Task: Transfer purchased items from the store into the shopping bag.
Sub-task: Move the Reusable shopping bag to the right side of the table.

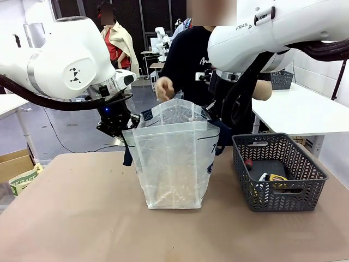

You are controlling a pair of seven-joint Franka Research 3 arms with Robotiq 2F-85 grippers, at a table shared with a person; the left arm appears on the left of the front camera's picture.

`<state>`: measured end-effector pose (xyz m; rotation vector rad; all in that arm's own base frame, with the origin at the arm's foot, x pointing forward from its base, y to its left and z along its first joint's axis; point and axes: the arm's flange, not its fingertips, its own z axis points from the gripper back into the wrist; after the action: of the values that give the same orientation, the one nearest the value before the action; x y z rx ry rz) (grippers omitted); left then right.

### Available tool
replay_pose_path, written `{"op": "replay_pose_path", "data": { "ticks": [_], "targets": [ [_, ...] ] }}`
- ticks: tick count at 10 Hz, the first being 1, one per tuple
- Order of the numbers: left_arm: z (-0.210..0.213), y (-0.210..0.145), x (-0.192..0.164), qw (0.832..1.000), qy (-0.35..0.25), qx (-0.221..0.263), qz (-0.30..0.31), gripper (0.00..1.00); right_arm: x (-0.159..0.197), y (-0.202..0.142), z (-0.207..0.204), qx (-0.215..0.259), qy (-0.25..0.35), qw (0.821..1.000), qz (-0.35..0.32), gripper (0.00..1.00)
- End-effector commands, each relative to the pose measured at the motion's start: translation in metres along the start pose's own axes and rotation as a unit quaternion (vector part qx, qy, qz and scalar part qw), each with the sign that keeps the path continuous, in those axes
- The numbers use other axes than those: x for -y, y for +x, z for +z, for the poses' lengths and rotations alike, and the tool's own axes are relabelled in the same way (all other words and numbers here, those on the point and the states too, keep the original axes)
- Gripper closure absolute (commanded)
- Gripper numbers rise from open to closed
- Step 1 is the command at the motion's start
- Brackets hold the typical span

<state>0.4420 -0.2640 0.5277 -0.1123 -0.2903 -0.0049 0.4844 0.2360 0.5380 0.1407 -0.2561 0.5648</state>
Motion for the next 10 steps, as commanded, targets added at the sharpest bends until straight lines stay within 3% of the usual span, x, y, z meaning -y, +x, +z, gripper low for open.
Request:
{"op": "replay_pose_path", "data": {
  "ticks": [1, 10],
  "targets": [
    [-0.0001, -0.0006, -0.0036, 1.0, 0.001, 0.0, 0.01, 1.0, 0.002, -0.0009, -0.0002, -0.001, -0.001, 1.0, -0.005, 1.0],
    [-0.0001, -0.0006, -0.0036, 1.0, 0.001, 0.0, 0.01, 1.0, 0.002, -0.0009, -0.0002, -0.001, -0.001, 1.0, -0.005, 1.0]
  ]
}}
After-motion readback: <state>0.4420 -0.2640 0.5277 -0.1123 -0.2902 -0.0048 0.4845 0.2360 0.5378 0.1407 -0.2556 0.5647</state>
